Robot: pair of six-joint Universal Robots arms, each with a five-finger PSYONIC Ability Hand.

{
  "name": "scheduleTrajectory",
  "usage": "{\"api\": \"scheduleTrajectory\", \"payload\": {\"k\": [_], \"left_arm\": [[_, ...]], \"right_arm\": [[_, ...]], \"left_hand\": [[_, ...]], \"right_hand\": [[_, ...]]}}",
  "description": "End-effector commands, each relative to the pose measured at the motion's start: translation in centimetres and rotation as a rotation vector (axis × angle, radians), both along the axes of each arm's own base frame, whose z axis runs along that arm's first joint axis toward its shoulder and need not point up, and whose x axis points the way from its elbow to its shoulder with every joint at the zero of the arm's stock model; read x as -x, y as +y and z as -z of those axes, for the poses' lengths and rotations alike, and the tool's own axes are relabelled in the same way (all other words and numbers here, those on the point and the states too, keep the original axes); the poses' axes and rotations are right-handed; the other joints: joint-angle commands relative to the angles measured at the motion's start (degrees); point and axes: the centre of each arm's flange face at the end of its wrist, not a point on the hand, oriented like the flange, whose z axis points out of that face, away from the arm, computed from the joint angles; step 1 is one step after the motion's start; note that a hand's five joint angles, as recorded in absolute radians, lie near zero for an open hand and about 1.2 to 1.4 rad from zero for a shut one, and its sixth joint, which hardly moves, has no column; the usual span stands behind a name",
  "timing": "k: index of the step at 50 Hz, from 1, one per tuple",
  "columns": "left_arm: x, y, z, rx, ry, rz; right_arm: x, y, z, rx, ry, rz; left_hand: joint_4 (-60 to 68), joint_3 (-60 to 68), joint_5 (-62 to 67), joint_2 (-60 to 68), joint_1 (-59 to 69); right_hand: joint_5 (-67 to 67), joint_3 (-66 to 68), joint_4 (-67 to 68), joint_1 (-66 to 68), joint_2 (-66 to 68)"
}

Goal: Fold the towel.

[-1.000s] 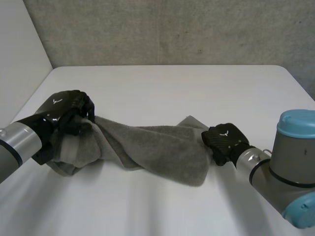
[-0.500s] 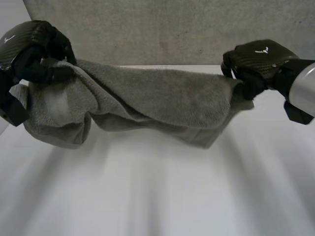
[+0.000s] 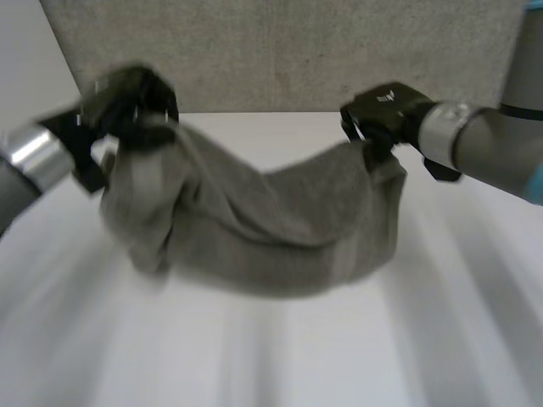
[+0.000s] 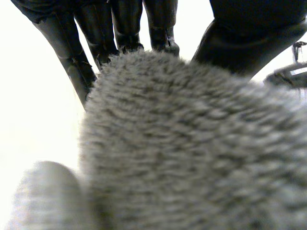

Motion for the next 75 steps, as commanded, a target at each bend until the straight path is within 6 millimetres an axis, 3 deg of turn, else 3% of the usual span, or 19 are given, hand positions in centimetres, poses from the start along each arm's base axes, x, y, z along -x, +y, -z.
{"api": "scheduleTrajectory", "payload": {"k": [1, 6, 9, 16, 19, 21, 23, 26, 28, 32, 41, 49, 54, 56, 57, 59, 61, 68, 75], "left_arm": [[-0.6, -2.6, -12.2, 0.355, 0.115, -0.159], [-0.3, -2.4, -12.8, 0.373, 0.132, -0.172], [-0.1, -2.6, -10.6, 0.308, 0.114, -0.168], [0.0, -3.0, -2.4, 0.115, 0.058, -0.173], [0.0, -3.0, -0.6, 0.073, 0.048, -0.172], [0.0, -2.5, 2.6, -0.01, 0.029, -0.174], [-0.1, -2.2, 4.3, -0.052, 0.019, -0.174], [-0.2, -1.2, 7.3, -0.132, -0.004, -0.176], [-0.3, -0.6, 8.8, -0.163, -0.024, -0.176], [-0.6, 1.2, 11.9, -0.2, -0.117, -0.181], [-0.8, 2.8, 12.5, -0.16, -0.215, -0.162], [-1.0, 3.4, 9.4, -0.084, -0.194, -0.174], [-0.6, 3.1, 8.6, -0.055, -0.184, -0.167], [-0.5, 3.0, 8.6, -0.053, -0.184, -0.166], [-0.5, 3.0, 8.6, -0.053, -0.184, -0.166], [-0.4, 2.9, 8.8, -0.056, -0.184, -0.164], [0.2, 3.0, 9.3, -0.066, -0.188, -0.148], [0.4, 3.0, 9.5, -0.072, -0.189, -0.144], [0.2, 2.8, 9.3, -0.065, -0.187, -0.151]], "right_arm": [[-0.6, -2.6, -13.1, 0.5, -0.402, 0.157], [-0.7, -2.6, -11.7, 0.427, -0.377, 0.156], [-0.9, -2.8, -9.3, 0.328, -0.321, 0.157], [-0.9, -2.9, -5.0, 0.177, -0.218, 0.167], [-0.8, -2.4, -3.3, 0.108, -0.179, 0.156], [-0.9, -2.1, -2.0, 0.061, -0.157, 0.139], [-0.9, -1.1, 1.2, -0.041, -0.086, 0.098], [-0.7, -0.5, 3.1, -0.09, -0.033, 0.086], [-0.2, 0.5, 6.8, -0.158, 0.089, 0.064], [0.4, 1.5, 9.6, -0.198, 0.203, 0.036], [2.7, 0.8, 10.0, -0.214, 0.252, 0.067], [3.2, -1.6, 8.1, -0.132, 0.215, 0.095], [2.5, -4.3, 10.3, -0.12, 0.214, 0.113], [2.4, -5.8, 12.1, -0.119, 0.241, 0.161], [2.4, -5.8, 12.1, -0.119, 0.242, 0.162], [2.9, -7.3, 13.0, -0.09, 0.28, 0.26], [3.1, -7.6, 13.0, -0.077, 0.295, 0.301], [3.4, -7.1, 11.6, -0.08, 0.272, 0.346], [4.0, -3.4, 7.6, -0.11, 0.124, 0.276]], "left_hand": [[1.9, 4.1, 9.8, 7.2, 8.2], [1.9, 4.1, 9.8, 7.2, 8.2], [1.9, 4.1, 9.8, 7.2, 8.2], [1.9, 4.1, 9.8, 7.2, 8.2], [1.9, 4.1, 9.8, 7.2, 8.2], [1.9, 4.1, 9.8, 7.2, 8.2], [1.9, 4.1, 9.8, 7.2, 8.2], [1.9, 4.1, 9.8, 7.2, 8.2], [1.9, 4.1, 9.8, 7.2, 8.2], [1.9, 4.1, 9.8, 7.2, 8.2], [1.9, 4.1, 9.8, 7.2, 8.2], [1.9, 4.1, 9.8, 7.2, 8.2], [1.9, 4.1, 9.8, 7.2, 8.2], [1.9, 4.1, 9.8, 7.2, 8.2], [1.9, 4.1, 9.8, 7.2, 8.2], [1.9, 4.1, 9.8, 7.2, 8.2], [1.9, 4.1, 9.8, 7.2, 8.2], [1.9, 4.1, 9.8, 7.2, 8.2], [1.9, 4.1, 9.8, 7.2, 8.2]], "right_hand": [[4.1, 3.7, 3.6, 4.9, 6.0], [4.1, 3.7, 3.6, 4.9, 6.0], [4.1, 3.7, 3.6, 4.9, 6.0], [4.1, 3.7, 3.6, 4.9, 6.0], [4.1, 3.7, 3.6, 4.9, 6.0], [4.1, 3.7, 3.6, 4.9, 6.0], [4.1, 3.7, 3.6, 4.9, 6.0], [4.1, 3.7, 3.6, 4.9, 6.0], [4.1, 3.7, 3.6, 4.9, 6.0], [4.1, 3.7, 3.6, 4.9, 6.0], [4.1, 3.7, 3.6, 4.9, 6.0], [4.1, 3.7, 3.6, 4.9, 6.0], [4.1, 3.7, 3.6, 4.9, 6.0], [-24.1, -24.5, -24.6, -23.3, -22.2], [-24.3, -24.7, -24.8, -23.4, -22.4], [-57.7, -58.1, -58.3, -56.9, -55.9], [-65.9, -66.3, -66.4, -65.1, -64.0], [-65.9, -66.3, -66.4, -65.1, -64.0], [-65.9, -66.3, -66.4, -65.1, -64.0]]}}
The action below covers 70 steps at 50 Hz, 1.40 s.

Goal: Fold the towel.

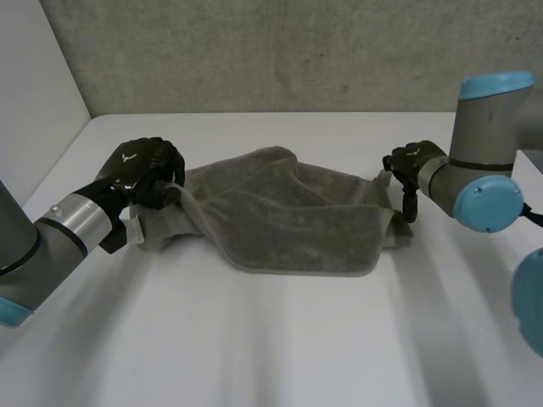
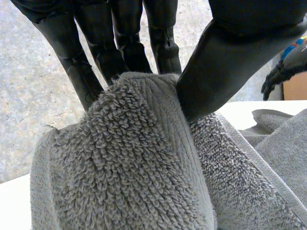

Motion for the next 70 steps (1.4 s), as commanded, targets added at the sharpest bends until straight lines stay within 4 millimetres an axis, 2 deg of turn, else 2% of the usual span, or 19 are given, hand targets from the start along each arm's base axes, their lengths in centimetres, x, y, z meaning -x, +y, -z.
{"api": "scheduleTrajectory", "payload": {"k": [1, 3, 7, 9, 11, 14, 16, 27, 41, 43, 44, 46, 47, 48, 49, 52, 54, 60, 70], "left_arm": [[-0.1, -0.1, -0.2, 0.006, 0.001, -0.006], [-0.2, -0.2, -0.4, 0.011, 0.001, -0.009], [-0.1, -0.5, -1.6, 0.036, 0.009, -0.009], [-0.2, -0.6, -1.9, 0.031, 0.022, -0.011], [-0.3, -0.8, -2.6, 0.031, 0.042, -0.016], [-0.5, -1.1, -3.8, 0.016, 0.092, -0.021], [-0.6, -1.5, -4.4, -0.005, 0.141, -0.028], [-2.1, -3.4, -4.5, -0.054, 0.227, -0.106], [-3.3, -4.6, -3.7, -0.067, 0.229, -0.186], [-3.5, -4.8, -3.6, -0.068, 0.229, -0.192], [-3.5, -4.8, -3.6, -0.068, 0.229, -0.192], [-3.8, -4.9, -3.6, -0.068, 0.229, -0.202], [-4.0, -5.1, -3.6, -0.069, 0.229, -0.208], [-4.0, -5.1, -3.6, -0.069, 0.229, -0.208], [-4.1, -5.1, -3.5, -0.071, 0.228, -0.211], [-4.1, -5.1, -3.5, -0.073, 0.228, -0.212], [-4.2, -5.0, -3.5, -0.076, 0.228, -0.213], [-4.2, -4.8, -3.7, -0.076, 0.228, -0.213], [-3.8, -4.2, -3.3, -0.098, 0.225, -0.202]], "right_arm": [[0.4, 3.3, -3.3, -0.009, -0.131, -0.06], [0.7, 5.4, -4.2, 0.006, -0.173, -0.098], [0.8, 7.2, -4.1, 0.019, -0.193, -0.134], [0.7, 8.1, -3.5, 0.011, -0.195, -0.15], [0.8, 9.3, -1.7, -0.024, -0.192, -0.161], [0.7, 9.8, -0.7, -0.043, -0.187, -0.165], [-0.5, 10.8, 1.0, -0.054, -0.187, -0.194], [-2.3, 10.9, 5.1, -0.128, -0.231, -0.195], [-3.3, 11.6, 7.4, -0.182, -0.231, -0.19], [-3.4, 11.7, 7.5, -0.187, -0.23, -0.193], [-3.4, 11.7, 7.5, -0.187, -0.23, -0.193], [-3.4, 11.7, 7.2, -0.18, -0.236, -0.194], [-3.4, 11.7, 7.2, -0.18, -0.236, -0.194], [-3.4, 11.6, 6.9, -0.171, -0.241, -0.196], [-3.4, 11.4, 6.4, -0.158, -0.246, -0.195], [-3.3, 11.2, 5.8, -0.14, -0.253, -0.193], [-3.2, 11.0, 3.8, -0.095, -0.274, -0.2], [-2.7, 10.8, 0.1, -0.009, -0.303, -0.2], [-2.2, 11.0, -1.5, 0.004, -0.289, -0.204]], "left_hand": [[1.9, 3.8, 9.2, 7.2, 8.2], [1.9, 3.8, 9.2, 7.2, 8.2], [1.9, 3.8, 9.2, 7.2, 8.2], [1.9, 3.8, 9.2, 7.2, 8.2], [1.9, 3.8, 9.2, 7.2, 8.2], [1.9, 3.8, 9.2, 7.2, 8.2], [1.9, 3.8, 9.2, 7.2, 8.2], [1.9, 3.8, 9.2, 7.2, 8.2], [1.9, 3.8, 9.2, 7.2, 8.2], [1.9, 3.8, 9.2, 7.2, 8.2], [1.9, 3.8, 9.2, 7.2, 8.2], [1.9, 3.8, 9.2, 7.2, 8.2], [1.9, 3.8, 9.2, 7.2, 8.2], [1.9, 3.8, 9.2, 7.2, 8.2], [1.9, 3.8, 9.2, 7.2, 8.2], [1.9, 3.8, 9.2, 7.2, 8.2], [1.9, 3.8, 9.2, 7.2, 8.2], [1.9, 3.8, 9.2, 7.2, 8.2], [1.9, 3.8, 9.2, 7.2, 8.2]], "right_hand": [[-3.5, -3.7, -4.1, -4.8, -4.5], [-3.5, -3.7, -4.1, -4.8, -4.5], [-2.6, -2.9, -3.2, -3.9, -3.6], [0.3, 0.0, -0.3, -1.0, -0.7], [3.0, 2.7, 2.4, 1.7, 2.0], [3.0, 2.7, 2.4, 1.7, 2.0], [2.9, 2.6, 2.2, 1.5, 1.8], [3.0, 2.7, 2.4, 1.7, 2.0], [3.5, 3.2, 2.9, 2.2, 2.5], [9.9, 9.6, 9.2, 8.5, 8.8], [9.9, 9.6, 9.3, 8.6, 8.9], [33.7, 33.4, 33.0, 32.3, 32.6], [33.8, 33.5, 33.2, 32.4, 32.8], [54.3, 54.0, 53.7, 52.9, 53.2], [66.4, 66.1, 65.8, 65.1, 65.4], [66.5, 66.3, 65.9, 65.2, 65.5], [66.5, 66.3, 65.9, 65.2, 65.5], [66.5, 66.3, 65.9, 65.2, 65.5], [66.5, 66.3, 65.9, 65.2, 65.5]]}}
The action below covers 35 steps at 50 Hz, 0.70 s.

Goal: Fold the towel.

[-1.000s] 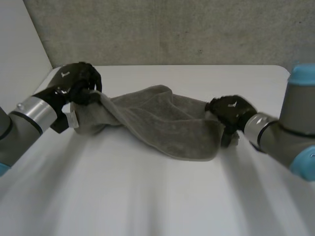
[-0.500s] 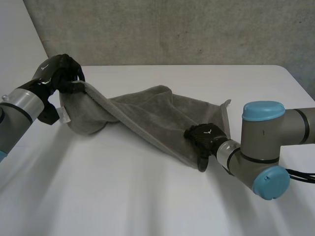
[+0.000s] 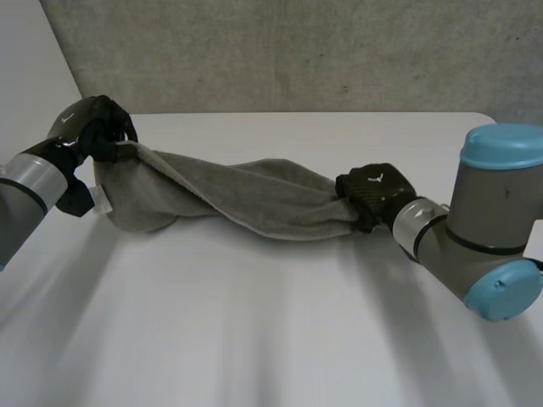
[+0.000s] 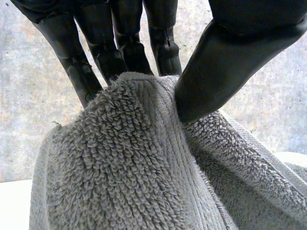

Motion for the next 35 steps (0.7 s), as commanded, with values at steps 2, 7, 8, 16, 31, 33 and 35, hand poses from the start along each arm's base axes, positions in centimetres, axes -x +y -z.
{"api": "scheduleTrajectory", "payload": {"k": [2, 7, 8, 16, 31, 33, 35], "left_arm": [[0.5, 0.7, 0.5, -0.027, -0.001, 0.016], [0.5, 2.1, -0.1, -0.038, -0.004, 0.029], [0.5, 2.1, -0.1, -0.038, -0.004, 0.029], [0.8, 3.4, 0.1, -0.053, -0.007, 0.042], [1.9, 3.8, 2.4, -0.109, -0.017, 0.075], [1.8, 3.8, 2.4, -0.111, -0.017, 0.073], [1.9, 3.8, 2.5, -0.114, -0.017, 0.075]], "right_arm": [[0.4, 0.5, -0.8, -0.024, 0.041, -0.013], [0.8, 1.9, -1.1, -0.104, 0.144, -0.082], [1.1, 2.2, -1.1, -0.131, 0.171, -0.105], [2.8, 0.5, -0.3, -0.138, 0.168, -0.053], [4.5, -5.5, 0.3, 0.029, 0.05, 0.208], [4.4, -5.1, 0.4, 0.019, 0.06, 0.205], [4.5, -4.7, 0.5, 0.001, 0.069, 0.199]], "left_hand": [[1.9, 3.8, 9.3, 7.2, 8.2], [1.9, 3.8, 9.3, 7.2, 8.2], [1.9, 3.8, 9.3, 7.2, 8.2], [1.9, 3.8, 9.3, 7.2, 8.2], [1.9, 3.8, 9.3, 7.2, 8.2], [1.9, 3.8, 9.3, 7.2, 8.2], [1.9, 3.8, 9.3, 7.2, 8.2]], "right_hand": [[30.0, 5.0, 3.6, 22.3, 4.4], [30.0, 5.0, 3.6, 22.3, 4.4], [15.9, -9.1, -10.5, 8.2, -9.7], [-33.9, -58.9, -60.3, -41.5, -59.5], [-29.9, -54.9, -56.3, -37.5, -55.5], [-29.7, -54.7, -56.1, -37.3, -55.3], [-28.8, -53.9, -55.2, -36.5, -54.5]]}}
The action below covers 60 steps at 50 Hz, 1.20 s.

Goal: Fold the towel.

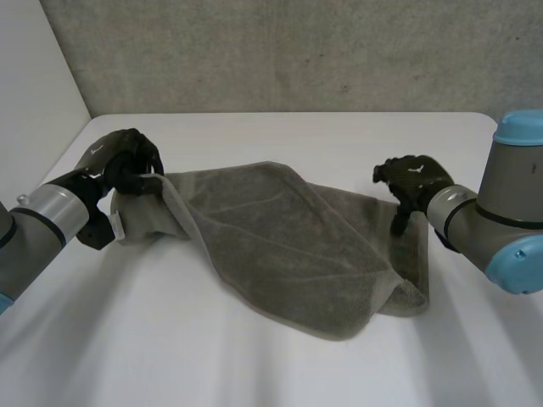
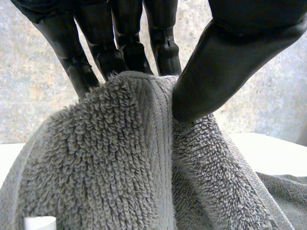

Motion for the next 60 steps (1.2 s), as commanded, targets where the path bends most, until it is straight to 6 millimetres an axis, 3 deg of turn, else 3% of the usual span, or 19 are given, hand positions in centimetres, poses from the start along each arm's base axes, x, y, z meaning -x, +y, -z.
{"api": "scheduleTrajectory", "payload": {"k": [1, 7, 13, 18, 24, 32, 40, 47, 54, 60], "left_arm": [[0.0, 0.0, 0.2, -0.007, -0.001, 0.002], [0.0, 0.4, 0.4, -0.015, -0.002, 0.003], [0.4, 0.8, 0.4, -0.018, -0.002, 0.015], [0.4, 0.8, 0.5, -0.018, -0.002, 0.015], [0.4, 0.8, 0.5, -0.019, -0.002, 0.015], [0.4, 0.8, 0.6, -0.022, -0.003, 0.015], [0.4, 0.8, 0.7, -0.027, -0.003, 0.015], [0.4, 0.9, 1.0, -0.032, -0.005, 0.015], [0.4, 0.9, 1.1, -0.035, -0.006, 0.015], [0.4, 0.9, 1.1, -0.035, -0.006, 0.015]], "right_arm": [[0.7, 0.8, -0.3, -0.013, 0.015, 0.035], [1.3, 4.2, -1.4, -0.066, 0.034, -0.045], [2.6, 7.5, -0.8, -0.123, 0.112, -0.116], [4.2, 8.7, 0.4, -0.161, 0.181, -0.115], [5.5, 9.9, -0.1, -0.139, 0.217, -0.109], [5.3, 11.7, -1.1, -0.125, 0.196, -0.181], [4.7, 13.4, -0.3, -0.216, 0.172, -0.272], [4.1, 12.0, 2.7, -0.315, 0.163, -0.292], [3.1, 9.3, 3.5, -0.24, 0.135, -0.264], [2.1, 7.2, 3.0, -0.188, 0.096, -0.209]], "left_hand": [[1.9, 3.8, 9.3, 7.2, 8.2], [1.9, 3.8, 9.3, 7.2, 8.2], [1.9, 3.8, 9.3, 7.2, 8.2], [1.9, 3.8, 9.3, 7.2, 8.2], [1.9, 3.8, 9.3, 7.2, 8.2], [1.9, 3.8, 9.3, 7.2, 8.2], [1.9, 3.8, 9.3, 7.2, 8.2], [1.9, 3.8, 9.3, 7.2, 8.2], [1.9, 3.8, 9.3, 7.2, 8.2], [1.9, 3.8, 9.3, 7.2, 8.2]], "right_hand": [[3.0, 2.3, 2.9, 1.4, 1.9], [8.4, 7.7, 8.3, 6.7, 7.2], [20.3, 19.6, 20.2, 18.7, 19.2], [25.2, 24.5, 25.1, 23.6, 24.1], [28.4, 27.7, 28.3, 26.8, 27.3], [28.7, 28.0, 28.6, 27.1, 27.6], [23.0, 22.3, 22.9, 21.4, 21.9], [14.1, 13.4, 14.0, 12.5, 13.0], [12.6, 11.9, 12.5, 11.0, 11.5], [12.6, 11.9, 12.5, 11.0, 11.5]]}}
